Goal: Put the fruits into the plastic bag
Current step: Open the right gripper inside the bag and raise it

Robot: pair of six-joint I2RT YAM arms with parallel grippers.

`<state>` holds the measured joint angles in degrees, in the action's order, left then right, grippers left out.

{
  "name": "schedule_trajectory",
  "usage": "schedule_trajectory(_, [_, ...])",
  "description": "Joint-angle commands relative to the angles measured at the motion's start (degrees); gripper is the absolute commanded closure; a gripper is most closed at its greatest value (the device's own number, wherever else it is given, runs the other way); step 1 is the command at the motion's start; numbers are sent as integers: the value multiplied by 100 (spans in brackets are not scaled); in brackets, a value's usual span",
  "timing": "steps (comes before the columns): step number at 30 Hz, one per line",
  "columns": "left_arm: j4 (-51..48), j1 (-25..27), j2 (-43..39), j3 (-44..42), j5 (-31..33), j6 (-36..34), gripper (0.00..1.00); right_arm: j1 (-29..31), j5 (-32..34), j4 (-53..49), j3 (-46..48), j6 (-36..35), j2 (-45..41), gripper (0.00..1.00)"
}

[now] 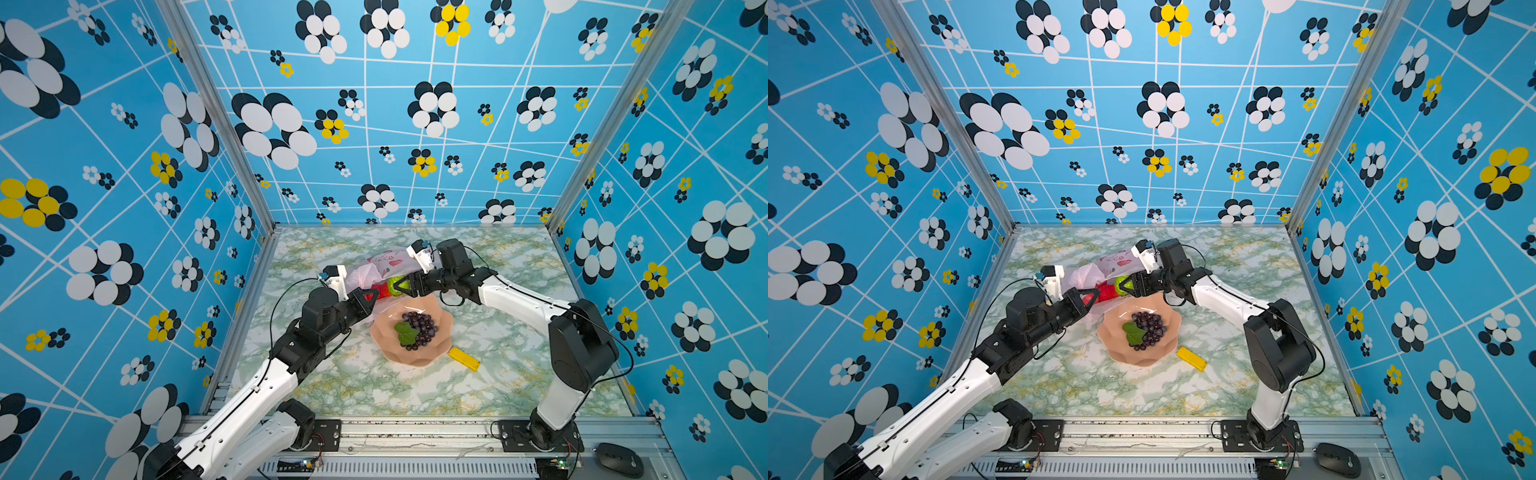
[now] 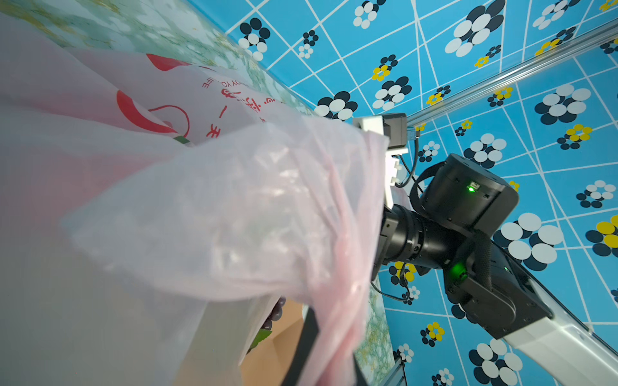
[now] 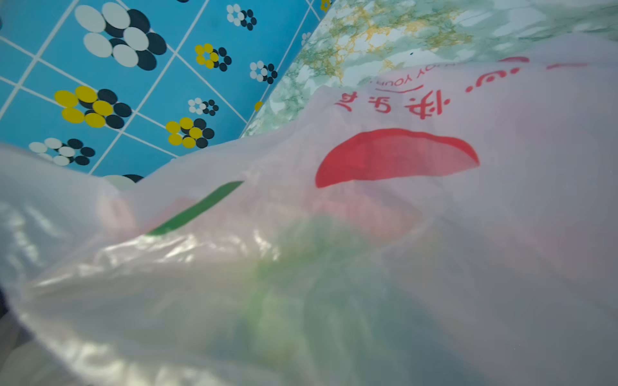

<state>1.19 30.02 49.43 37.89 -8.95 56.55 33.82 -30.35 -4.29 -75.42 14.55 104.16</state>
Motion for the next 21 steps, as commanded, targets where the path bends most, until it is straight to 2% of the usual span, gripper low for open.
schedule_trajectory(1, [-134, 39, -111, -53, 113, -30, 100, -84, 359, -255, -377, -199, 301, 38])
schedule_trajectory(5, [-212, 39, -166, -33, 130, -39, 100, -191, 634, -19, -483, -17, 517, 34])
schedule_trajectory(10, [-216, 38, -220, -78, 174, -30, 100, -216, 938, 234, -283, -38, 331, 1])
schedule_trajectory(14, [-164, 39, -173, -102, 169, -22, 100, -211, 950, 469, 48, -26, -109, 1])
schedule_trajectory(21, [-16, 39, -30, -98, 113, 39, 100, -211, 554, 853, 634, 195, -1210, 1])
